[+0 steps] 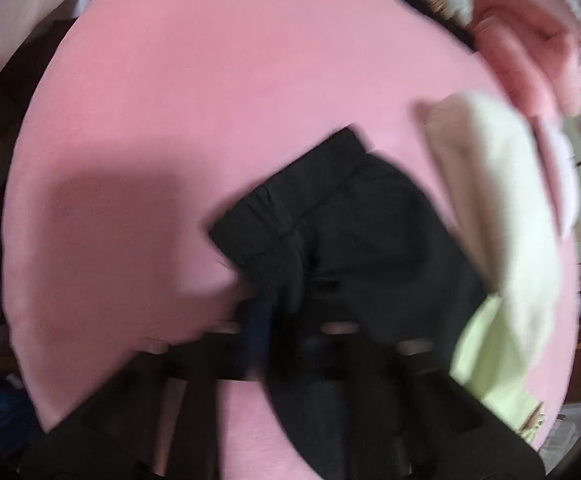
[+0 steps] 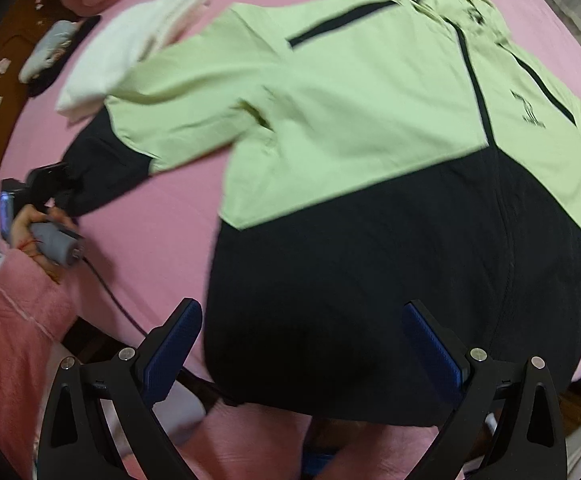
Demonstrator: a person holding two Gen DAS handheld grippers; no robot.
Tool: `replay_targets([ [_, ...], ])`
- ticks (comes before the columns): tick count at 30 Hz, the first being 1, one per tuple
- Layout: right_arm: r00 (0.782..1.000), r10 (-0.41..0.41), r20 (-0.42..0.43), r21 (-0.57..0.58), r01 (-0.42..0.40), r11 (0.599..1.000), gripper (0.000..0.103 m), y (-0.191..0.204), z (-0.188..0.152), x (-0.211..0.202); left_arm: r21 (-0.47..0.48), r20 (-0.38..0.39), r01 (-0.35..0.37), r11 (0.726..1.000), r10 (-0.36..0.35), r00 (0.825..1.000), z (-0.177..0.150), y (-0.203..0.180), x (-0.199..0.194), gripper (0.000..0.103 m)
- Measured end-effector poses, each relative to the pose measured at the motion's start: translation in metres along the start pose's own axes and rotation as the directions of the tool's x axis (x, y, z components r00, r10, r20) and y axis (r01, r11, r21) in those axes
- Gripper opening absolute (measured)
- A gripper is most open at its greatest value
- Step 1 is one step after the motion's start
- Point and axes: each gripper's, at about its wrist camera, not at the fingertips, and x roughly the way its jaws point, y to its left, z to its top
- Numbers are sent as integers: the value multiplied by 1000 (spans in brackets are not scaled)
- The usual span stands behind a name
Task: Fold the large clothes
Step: 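Grasp the black cuff of the sleeve with the left gripper, then carry the black cuff across the jacket body with the left gripper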
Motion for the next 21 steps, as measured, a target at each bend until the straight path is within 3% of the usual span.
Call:
replay_targets([
  [2,1000,-1,6,36,1,999,102,-11,1,10,10,77,71,997,-71,994,4,-6,-14,3],
  [4,1000,-2,21,58,1,998,102,-16,1,16,51,150,136,989,-142,978,5,-20,-35,3],
  [8,997,18,69,91,-25,996,102,-38,7,25,206,252,235,950,-284,925,-12,-63,-100,3],
  [10,996,33,87,105,-42,994,102,-52,8,29,302,270,276,912,-360,893,-25,-86,-134,3],
  [13,993,58,103,127,-71,989,102,-72,14,36,424,262,367,828,-500,825,-62,-130,-183,3],
  [17,986,60,157,168,-87,982,102,-118,18,43,570,183,466,676,-658,731,-133,-203,-228,3],
  [20,976,26,214,199,-70,978,102,-159,26,48,637,87,516,573,-718,690,-194,-259,-240,3],
  [21,973,16,230,209,-66,976,102,-174,30,50,651,51,524,549,-721,691,-218,-282,-241,3],
])
